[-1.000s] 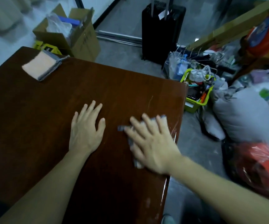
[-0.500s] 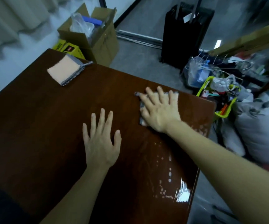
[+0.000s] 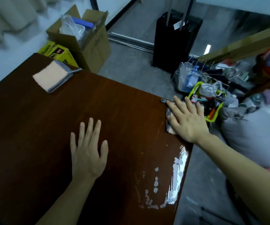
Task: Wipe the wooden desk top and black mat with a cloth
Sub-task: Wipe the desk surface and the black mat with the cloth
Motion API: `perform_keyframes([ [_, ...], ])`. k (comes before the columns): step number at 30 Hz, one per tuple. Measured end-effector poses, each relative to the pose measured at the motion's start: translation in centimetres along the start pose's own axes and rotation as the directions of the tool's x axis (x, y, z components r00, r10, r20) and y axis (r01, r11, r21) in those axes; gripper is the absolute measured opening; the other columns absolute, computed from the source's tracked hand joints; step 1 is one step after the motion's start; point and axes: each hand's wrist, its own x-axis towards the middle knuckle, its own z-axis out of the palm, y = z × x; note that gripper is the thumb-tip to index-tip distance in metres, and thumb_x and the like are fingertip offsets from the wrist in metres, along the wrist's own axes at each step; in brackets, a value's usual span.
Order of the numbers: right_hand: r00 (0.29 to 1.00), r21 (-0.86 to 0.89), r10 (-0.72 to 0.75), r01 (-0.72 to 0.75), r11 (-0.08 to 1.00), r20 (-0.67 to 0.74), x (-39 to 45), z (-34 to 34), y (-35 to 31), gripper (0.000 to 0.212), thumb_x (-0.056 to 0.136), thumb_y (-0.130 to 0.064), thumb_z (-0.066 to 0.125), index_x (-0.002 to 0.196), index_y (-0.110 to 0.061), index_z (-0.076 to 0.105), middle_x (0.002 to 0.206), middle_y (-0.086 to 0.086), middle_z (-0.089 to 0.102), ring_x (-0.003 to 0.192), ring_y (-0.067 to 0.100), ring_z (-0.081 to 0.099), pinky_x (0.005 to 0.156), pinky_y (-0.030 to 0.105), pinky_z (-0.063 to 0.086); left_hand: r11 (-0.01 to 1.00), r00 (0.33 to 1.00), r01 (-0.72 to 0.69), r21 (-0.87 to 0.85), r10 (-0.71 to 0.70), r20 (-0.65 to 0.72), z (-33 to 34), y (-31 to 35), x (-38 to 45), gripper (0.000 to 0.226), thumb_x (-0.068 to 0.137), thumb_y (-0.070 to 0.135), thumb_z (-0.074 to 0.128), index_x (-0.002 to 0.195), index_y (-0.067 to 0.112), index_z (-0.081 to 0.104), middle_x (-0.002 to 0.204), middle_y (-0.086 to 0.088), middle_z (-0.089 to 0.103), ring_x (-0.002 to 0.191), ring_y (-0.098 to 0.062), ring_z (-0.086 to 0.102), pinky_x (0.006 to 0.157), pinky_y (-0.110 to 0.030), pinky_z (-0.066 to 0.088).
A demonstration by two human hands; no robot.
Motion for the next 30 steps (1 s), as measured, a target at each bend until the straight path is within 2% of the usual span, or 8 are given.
perform_keyframes([
  [4,0.998,-0.001,0.048,-0.049,0.999,-0.038,-1.5,0.5,-1.2,0.068,0.098,-0.059,0.002,0.161,-0.039,0.014,0.170,-0.003,0.013,0.155,0.035,0.008,0.122,0.059,0.001,1.000,1.000,-0.009,0.000,0.009,0.008,0.1,0.0,0.0,0.064,0.101,0.051,0.019,0.160,0.028,0.016,0.168,0.005,0.009,0.156,-0.015,-0.004,0.125,-0.053,0.001],
  [9,0.996,-0.035,-0.086,0.085,0.996,-0.023,-5.4,1.2,-4.1,0.063,0.104,-0.055,0.012,0.159,-0.031,0.028,0.165,0.004,0.030,0.151,0.041,0.023,0.120,0.065,0.011,1.000,1.000,-0.023,0.004,0.023,-0.002,-0.1,0.1,0.0,0.063,0.102,0.051,0.019,0.160,0.027,0.018,0.168,0.004,0.011,0.156,-0.015,-0.003,0.125,-0.052,0.000],
  [15,0.984,0.049,-0.177,0.175,0.983,0.025,-6.4,0.9,-3.6,0.064,0.101,-0.057,0.003,0.160,-0.040,0.017,0.167,-0.005,0.022,0.154,0.034,0.017,0.122,0.058,0.005,1.000,0.999,-0.029,-0.001,0.029,-0.027,-0.1,0.2,-0.1,0.062,0.102,0.050,0.021,0.159,0.026,0.022,0.167,0.003,0.015,0.156,-0.016,0.000,0.125,-0.053,0.003],
  [18,0.980,0.019,-0.193,0.194,0.981,-0.048,-6.3,0.0,-3.1,0.054,0.103,-0.049,0.022,0.153,-0.038,0.038,0.149,-0.003,0.050,0.132,0.032,0.047,0.107,0.054,0.032,1.000,0.999,-0.026,0.006,0.027,-0.042,-0.1,0.2,-0.2,0.062,0.102,0.048,0.023,0.159,0.026,0.023,0.167,0.002,0.015,0.156,-0.016,0.001,0.125,-0.052,0.002],
  [21,0.979,0.005,-0.176,0.178,0.984,-0.107,-5.8,-0.8,-2.8,0.047,0.103,-0.039,0.039,0.150,-0.035,0.043,0.130,-0.001,0.056,0.112,0.028,0.051,0.088,0.045,0.037,0.999,0.998,-0.029,0.025,0.031,-0.048,-0.3,0.4,-0.3,0.061,0.101,0.048,0.023,0.159,0.027,0.023,0.167,0.003,0.016,0.156,-0.016,0.002,0.125,-0.052,0.002],
  [24,0.989,0.063,-0.131,0.135,0.989,-0.070,-5.1,-2.1,-2.8,0.051,0.102,-0.038,0.047,0.152,-0.033,0.038,0.131,-0.001,0.056,0.116,0.027,0.049,0.089,0.043,0.032,0.997,0.997,-0.058,0.041,0.059,-0.044,-0.5,0.5,-0.6,0.060,0.102,0.047,0.021,0.158,0.026,0.026,0.167,0.005,0.017,0.155,-0.015,0.002,0.125,-0.050,0.000],
  [27,0.988,0.179,-0.138,0.149,0.973,-0.076,-5.2,-3.2,-2.9,0.043,0.100,-0.031,0.055,0.142,-0.031,0.050,0.125,-0.003,0.059,0.117,0.024,0.053,0.099,0.045,0.030,0.995,0.994,-0.099,0.030,0.100,-0.050,-0.8,1.0,-1.3,0.058,0.102,0.043,0.023,0.157,0.025,0.029,0.166,0.007,0.019,0.155,-0.013,0.003,0.125,-0.048,-0.001],
  [30,0.972,0.261,-0.199,0.225,0.939,-0.121,-6.3,-4.2,-3.5,0.040,0.092,-0.013,0.060,0.130,-0.026,0.061,0.112,-0.001,0.057,0.106,0.026,0.060,0.094,0.048,0.044,0.989,0.990,-0.138,-0.055,0.137,-0.023,-1.6,2.3,-2.9,0.055,0.101,0.039,0.030,0.155,0.026,0.032,0.164,0.010,0.023,0.154,-0.011,0.008,0.126,-0.046,0.005],
])
